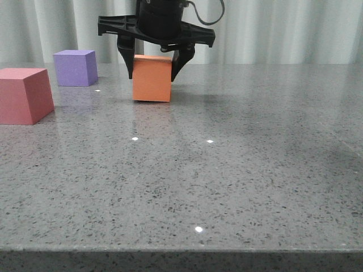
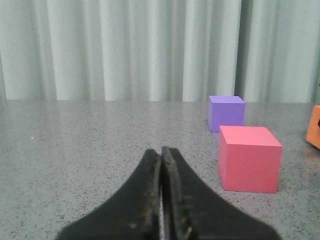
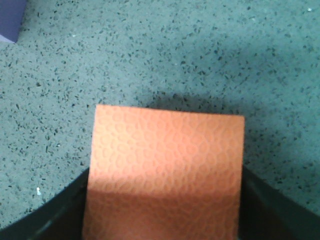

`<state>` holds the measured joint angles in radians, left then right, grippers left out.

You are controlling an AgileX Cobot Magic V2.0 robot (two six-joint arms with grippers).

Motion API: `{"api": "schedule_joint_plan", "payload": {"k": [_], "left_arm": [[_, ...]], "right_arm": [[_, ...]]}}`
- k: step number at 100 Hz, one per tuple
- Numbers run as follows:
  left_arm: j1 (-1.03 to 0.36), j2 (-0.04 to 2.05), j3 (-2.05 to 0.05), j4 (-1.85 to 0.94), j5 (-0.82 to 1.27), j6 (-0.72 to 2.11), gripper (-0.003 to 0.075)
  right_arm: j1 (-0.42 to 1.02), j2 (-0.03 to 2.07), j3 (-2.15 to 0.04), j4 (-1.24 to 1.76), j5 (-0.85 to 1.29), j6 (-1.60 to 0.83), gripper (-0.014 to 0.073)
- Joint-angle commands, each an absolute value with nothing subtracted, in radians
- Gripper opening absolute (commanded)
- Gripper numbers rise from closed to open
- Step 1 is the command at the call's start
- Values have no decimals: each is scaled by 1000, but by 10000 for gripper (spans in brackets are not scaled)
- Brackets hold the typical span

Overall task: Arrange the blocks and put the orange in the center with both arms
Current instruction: 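Grasp the orange cube and carry it toward the table center, then release the orange cube and lift the right gripper away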

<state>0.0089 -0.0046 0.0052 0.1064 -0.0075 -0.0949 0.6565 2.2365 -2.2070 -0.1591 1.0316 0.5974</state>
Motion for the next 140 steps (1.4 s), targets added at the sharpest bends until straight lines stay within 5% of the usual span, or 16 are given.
{"api": "schedule_joint_plan", "payload": {"k": [1, 42, 92, 140], "left_arm": [[9, -37, 49, 102, -86, -102, -20], [9, -37, 49, 102, -86, -102, -20], [9, -37, 49, 102, -86, -102, -20], [9, -37, 49, 102, -86, -102, -20]], "right_arm": [[654, 2175, -2241, -170, 1000, 600, 594], [621, 2081, -2241, -151, 1036, 465, 635], [346, 1859, -2212, -38, 1147, 85, 635], [74, 1391, -1543, -38, 829, 30, 635]]}}
